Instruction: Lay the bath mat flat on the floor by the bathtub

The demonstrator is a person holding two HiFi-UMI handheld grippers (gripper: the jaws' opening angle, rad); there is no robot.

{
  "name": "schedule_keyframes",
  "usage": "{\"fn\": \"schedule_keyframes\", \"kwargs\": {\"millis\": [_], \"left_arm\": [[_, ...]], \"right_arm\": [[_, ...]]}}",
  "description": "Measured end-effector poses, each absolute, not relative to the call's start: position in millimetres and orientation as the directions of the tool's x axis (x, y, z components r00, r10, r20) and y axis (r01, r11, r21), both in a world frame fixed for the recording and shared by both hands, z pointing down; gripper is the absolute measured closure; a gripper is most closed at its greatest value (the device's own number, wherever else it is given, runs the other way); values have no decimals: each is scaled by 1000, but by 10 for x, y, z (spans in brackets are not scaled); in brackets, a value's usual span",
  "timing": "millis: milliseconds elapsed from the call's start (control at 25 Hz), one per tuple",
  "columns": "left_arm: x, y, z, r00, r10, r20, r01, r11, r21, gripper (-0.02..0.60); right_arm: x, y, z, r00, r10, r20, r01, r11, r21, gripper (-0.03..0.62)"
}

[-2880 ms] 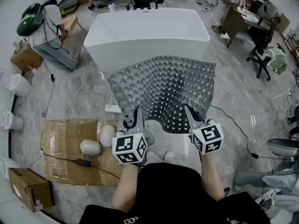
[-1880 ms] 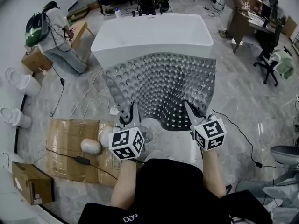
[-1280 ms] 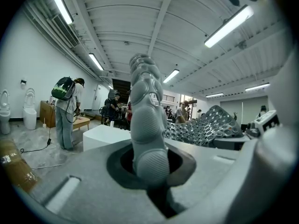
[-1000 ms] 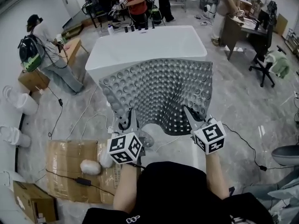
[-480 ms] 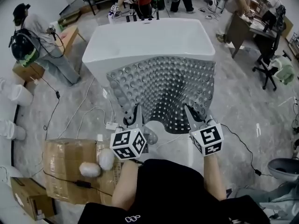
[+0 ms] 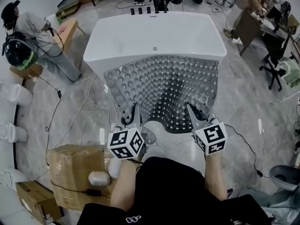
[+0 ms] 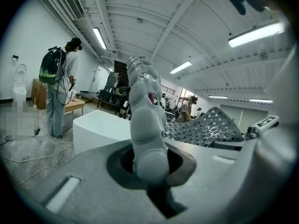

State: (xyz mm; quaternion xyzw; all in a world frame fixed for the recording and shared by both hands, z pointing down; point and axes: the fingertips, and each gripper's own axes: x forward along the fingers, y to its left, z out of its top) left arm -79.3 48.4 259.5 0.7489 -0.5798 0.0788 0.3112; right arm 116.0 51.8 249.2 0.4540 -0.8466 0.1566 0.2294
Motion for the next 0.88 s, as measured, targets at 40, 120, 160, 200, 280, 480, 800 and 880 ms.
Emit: {"fn": "schedule_keyframes", "kwargs": {"millis": [40, 120, 160, 200, 280, 480, 800, 880], "left_arm": [[-803, 442, 2585, 322, -814, 484, -916, -139, 376, 551], [-849, 363, 2547, 331, -808, 488, -914, -147, 378, 551], [-890, 310, 2540, 337, -806, 487, -912, -151, 381, 551], [-935, 250, 2550, 344, -804, 486, -910, -156, 385, 551], [-1013, 116, 2604, 358, -798, 486, -904, -166, 393, 551], [-1107, -136, 2764, 391, -774, 498, -893, -188, 409, 551], [-1094, -248, 3031, 454, -708, 542, -870, -220, 441, 551], [-1085, -262, 3071, 467, -694, 549, -864, -224, 452, 551]], "right_arm": [[1151, 489, 2473, -480, -694, 536, -842, 536, -60, 560], [1122, 439, 2423, -476, -692, 543, -844, 532, -61, 560], [1096, 404, 2411, -471, -693, 546, -847, 528, -60, 560], [1069, 362, 2417, -464, -695, 549, -851, 522, -58, 560], [1035, 263, 2468, -446, -698, 561, -861, 506, -56, 560], [984, 66, 2616, -412, -697, 586, -881, 469, -62, 560], [959, 16, 2818, -380, -666, 642, -901, 424, -94, 560], [966, 34, 2835, -372, -657, 656, -904, 417, -95, 560]]}}
